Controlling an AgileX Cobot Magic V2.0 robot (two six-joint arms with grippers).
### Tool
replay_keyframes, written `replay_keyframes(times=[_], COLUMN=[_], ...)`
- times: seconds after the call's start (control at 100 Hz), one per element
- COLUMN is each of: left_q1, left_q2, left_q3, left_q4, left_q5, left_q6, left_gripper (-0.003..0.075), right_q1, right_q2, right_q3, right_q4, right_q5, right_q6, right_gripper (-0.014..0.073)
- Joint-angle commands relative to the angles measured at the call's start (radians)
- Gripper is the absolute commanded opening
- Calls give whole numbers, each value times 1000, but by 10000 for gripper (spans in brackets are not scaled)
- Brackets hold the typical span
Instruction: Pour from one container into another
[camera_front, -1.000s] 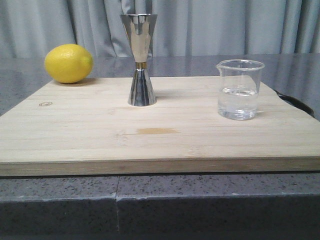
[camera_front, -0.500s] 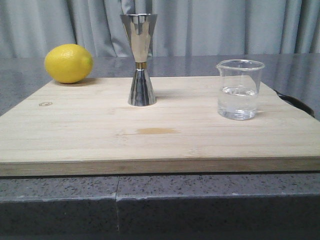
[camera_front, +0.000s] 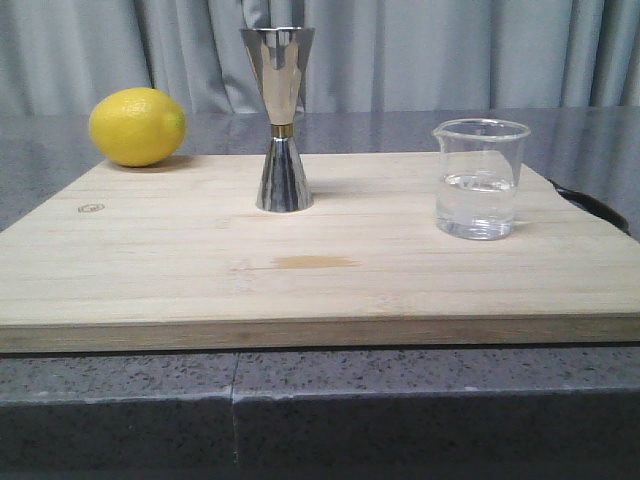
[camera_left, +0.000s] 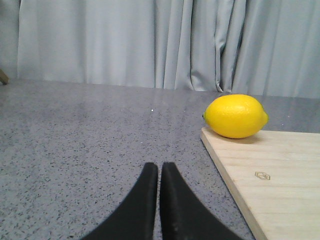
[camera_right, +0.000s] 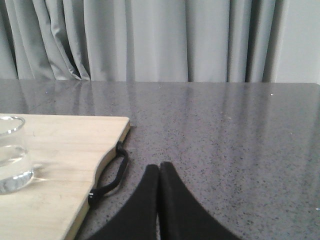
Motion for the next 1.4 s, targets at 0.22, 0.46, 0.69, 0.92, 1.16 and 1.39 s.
replay_keyframes(times=[0.22,0.46,0.69,0.92,1.16,1.39], left_q1=[-8,-8,-8,-8,-8,-8], left_q2=[-27,-27,-27,71,326,566], left_q3=[36,36,-33,-241,-465,-559], left_q4=[-10,-10,-58,-124,-337,-777], left_q5=[-161,-161,-32,207,387,411], left_q6=[-4,-21,-23,-23,214,812], left_gripper=[-19,-19,-19,-19,-19,-18], right_q1=[-5,-5,-2,-2,-2,-2], right_q2=[-19,-19,-19,15,176,336], right_q3=[27,-19,-131,-271,-408,-516], right_q4=[72,122,174,181,228,314], right_q5=[-119,-67,120,337,557,571], right_q6=[0,0,0,0,-87,-200], right_gripper=[-73,-73,-73,-73,-73,-73])
